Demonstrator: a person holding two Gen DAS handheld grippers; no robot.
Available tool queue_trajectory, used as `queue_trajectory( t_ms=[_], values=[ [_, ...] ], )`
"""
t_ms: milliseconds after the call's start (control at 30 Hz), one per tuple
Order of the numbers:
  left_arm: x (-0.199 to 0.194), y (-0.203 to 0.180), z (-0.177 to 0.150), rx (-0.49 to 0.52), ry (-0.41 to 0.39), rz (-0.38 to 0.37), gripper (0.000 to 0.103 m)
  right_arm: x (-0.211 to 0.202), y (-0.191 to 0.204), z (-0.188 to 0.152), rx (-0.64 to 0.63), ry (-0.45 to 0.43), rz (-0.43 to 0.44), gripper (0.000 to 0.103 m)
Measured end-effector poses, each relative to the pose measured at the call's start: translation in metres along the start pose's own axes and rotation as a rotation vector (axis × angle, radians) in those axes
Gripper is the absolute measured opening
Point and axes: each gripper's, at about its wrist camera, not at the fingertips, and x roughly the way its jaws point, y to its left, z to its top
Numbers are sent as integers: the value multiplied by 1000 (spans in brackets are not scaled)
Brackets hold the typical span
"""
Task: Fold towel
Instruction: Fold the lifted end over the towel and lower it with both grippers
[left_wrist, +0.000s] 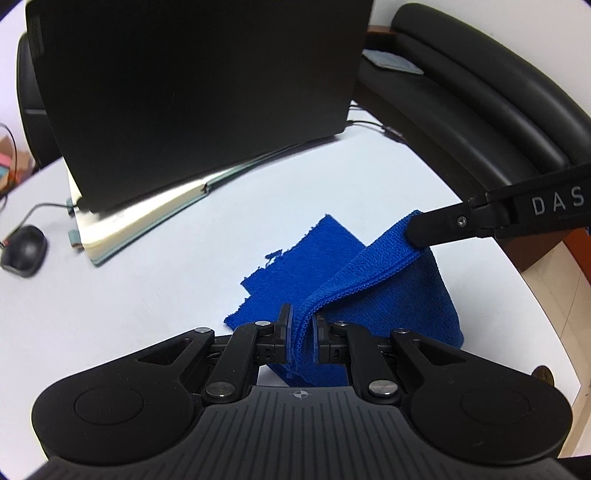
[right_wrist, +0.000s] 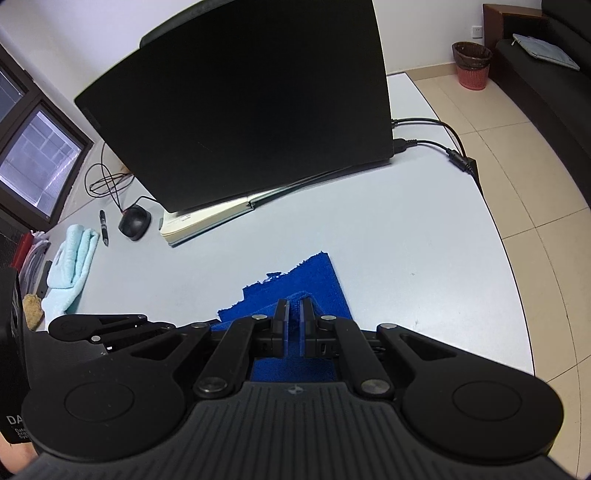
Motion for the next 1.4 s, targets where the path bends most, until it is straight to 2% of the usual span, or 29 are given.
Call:
queue_trajectory(
  t_ms=[167,367,533,900,1333,1367,1400],
  values=[
    [16,9,1,-32,30,-5,13,17,-2,5,-1,33,-8,5],
    [25,13,-1,-40,30,14,14,32,-3,10,3,59,-20,5],
    [23,10,-6,-1,-10,79,22,45,-4,14,6,69,-35,5],
    [7,13,-5,-22,-107,129,26,63,-7,19,10,85,-59,6],
    [0,15,-3,-32,-122,57,27,65,-9,21,12,74,-55,8],
    [1,14,-3,-28,-122,58,27,64,-8,21,11,70,-55,11],
    [2,13,-3,-21,-118,55,27,63,-8,21,9,61,-55,18]
  ],
)
